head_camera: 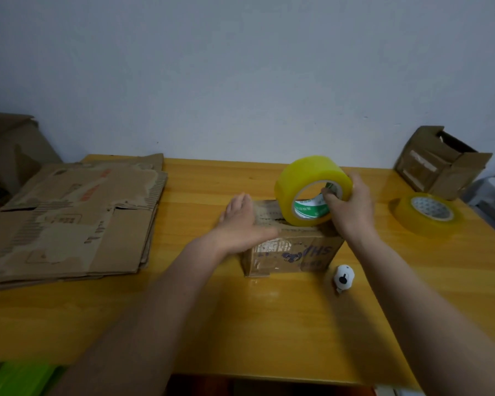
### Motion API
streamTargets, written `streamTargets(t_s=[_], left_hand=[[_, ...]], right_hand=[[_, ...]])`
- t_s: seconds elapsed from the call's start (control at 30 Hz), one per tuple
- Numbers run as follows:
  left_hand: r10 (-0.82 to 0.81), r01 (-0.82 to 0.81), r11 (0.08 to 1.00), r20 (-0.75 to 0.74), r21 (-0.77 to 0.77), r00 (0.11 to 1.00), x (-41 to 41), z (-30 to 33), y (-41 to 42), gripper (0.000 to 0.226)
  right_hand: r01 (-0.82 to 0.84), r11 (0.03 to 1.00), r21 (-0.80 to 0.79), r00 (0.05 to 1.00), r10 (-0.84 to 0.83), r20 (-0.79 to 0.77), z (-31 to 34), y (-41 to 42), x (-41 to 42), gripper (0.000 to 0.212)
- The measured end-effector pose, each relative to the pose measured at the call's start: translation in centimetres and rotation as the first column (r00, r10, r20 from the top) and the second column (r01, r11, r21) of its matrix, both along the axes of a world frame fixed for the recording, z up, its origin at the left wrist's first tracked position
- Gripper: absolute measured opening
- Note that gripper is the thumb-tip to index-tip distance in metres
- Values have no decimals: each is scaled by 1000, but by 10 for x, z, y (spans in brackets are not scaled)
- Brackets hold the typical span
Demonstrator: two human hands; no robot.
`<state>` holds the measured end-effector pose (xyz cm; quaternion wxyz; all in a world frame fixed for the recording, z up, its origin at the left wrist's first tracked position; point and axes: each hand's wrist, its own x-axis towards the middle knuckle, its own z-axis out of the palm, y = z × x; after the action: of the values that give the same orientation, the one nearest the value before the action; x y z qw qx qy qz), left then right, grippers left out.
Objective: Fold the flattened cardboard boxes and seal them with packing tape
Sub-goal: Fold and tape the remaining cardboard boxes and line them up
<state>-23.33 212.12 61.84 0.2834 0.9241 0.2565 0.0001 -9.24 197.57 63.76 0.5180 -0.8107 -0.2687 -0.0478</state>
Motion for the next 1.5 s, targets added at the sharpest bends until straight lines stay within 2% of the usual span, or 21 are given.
streamTargets(t_s=[0.07,0.17,0.3,0.4,0.5,0.73,0.9,1.1,1.2,1.33,1.5], left_hand=[[-40,40,988,-2,151,999,8,2,-9,117],[-55,68,965,-57,253,997,16,-2,-14,139],[-28,73,925,-125,373,992,17,-4,-13,138],[-33,80,908,-122,410,992,18,-3,-14,134],[-37,89,903,-130,419,991,14,-2,-11,133],[-60,119,896,-150,428,987,18,0,-16,131],[-39,108,896,-167,432,985,18,-1,-14,131],[-32,101,891,-162,442,986,23,0,-17,133],[-24,95,901,-171,424,985,20,0,-16,134],[-35,110,899,-181,424,983,22,1,-17,129],[-20,100,904,-191,415,981,18,0,-16,137]], right_hand=[[-2,999,42,1000,3,-25,-3,0,0,17],[-13,998,67,998,16,-57,-6,2,-1,19],[-47,993,106,994,57,-93,-9,3,-2,18],[-75,996,38,997,76,-15,-4,4,-1,14],[-80,997,-18,995,81,64,5,-2,4,20],[31,981,-190,976,11,218,18,-35,27,34],[218,909,-355,907,-54,418,26,-62,53,44],[234,894,-382,904,-56,424,11,-75,61,46],[293,842,-453,889,-66,453,6,-82,70,47],[276,849,-451,917,-93,387,-7,-84,75,46],[260,841,-475,934,-95,343,-22,-78,75,43]])
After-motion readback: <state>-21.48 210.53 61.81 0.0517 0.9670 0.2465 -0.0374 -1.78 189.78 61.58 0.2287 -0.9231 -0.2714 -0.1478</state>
